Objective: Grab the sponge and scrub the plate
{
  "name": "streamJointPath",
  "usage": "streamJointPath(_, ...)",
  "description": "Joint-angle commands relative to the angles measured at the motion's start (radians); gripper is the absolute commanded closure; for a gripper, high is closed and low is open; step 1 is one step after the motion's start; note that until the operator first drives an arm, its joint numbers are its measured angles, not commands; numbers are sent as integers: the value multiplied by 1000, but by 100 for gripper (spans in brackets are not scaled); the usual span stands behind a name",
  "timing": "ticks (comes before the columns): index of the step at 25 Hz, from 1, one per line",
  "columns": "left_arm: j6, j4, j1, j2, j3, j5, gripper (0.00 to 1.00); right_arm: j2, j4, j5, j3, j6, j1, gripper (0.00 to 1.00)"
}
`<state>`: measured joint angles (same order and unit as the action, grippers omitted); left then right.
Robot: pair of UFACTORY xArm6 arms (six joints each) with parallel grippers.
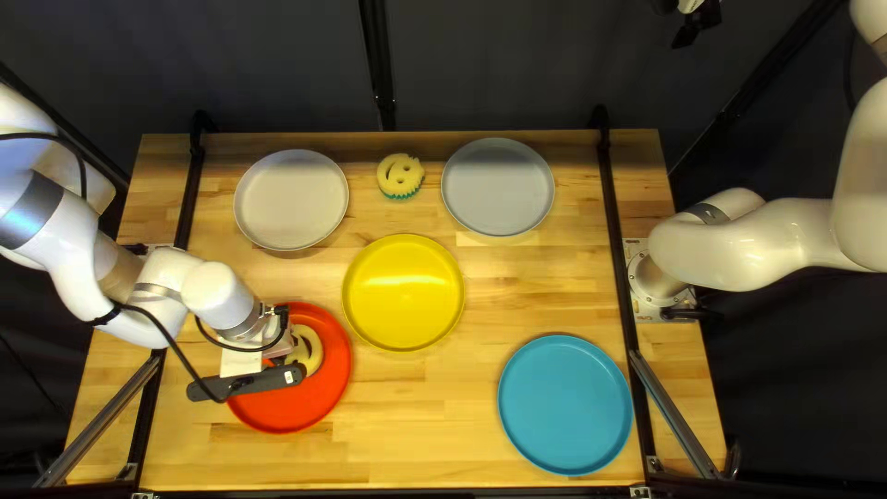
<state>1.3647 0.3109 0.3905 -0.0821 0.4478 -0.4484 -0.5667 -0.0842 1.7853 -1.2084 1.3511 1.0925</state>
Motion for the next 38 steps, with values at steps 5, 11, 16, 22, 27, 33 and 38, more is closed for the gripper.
streamJointPath(5, 29, 18, -27, -58, -64, 1, 100, 0, 0, 0, 0, 0, 0, 0)
streamJointPath(11, 19, 36, -28, -143, -151, 3, 100, 0, 0, 0, 0, 0, 0, 0)
streamJointPath(16, -3, 53, -19, -225, -231, 0, 100, 0, 0, 0, 0, 0, 0, 0)
streamJointPath(22, -73, 43, 6, -334, -308, -25, 100, 0, 0, 0, 0, 0, 0, 0)
streamJointPath(27, -94, 55, 29, -346, -326, -17, 100, 0, 0, 0, 0, 0, 0, 0)
streamJointPath(33, -73, 70, 40, -254, -258, 8, 100, 0, 0, 0, 0, 0, 0, 0)
streamJointPath(38, -57, 60, 46, -144, -153, 13, 100, 0, 0, 0, 0, 0, 0, 0)
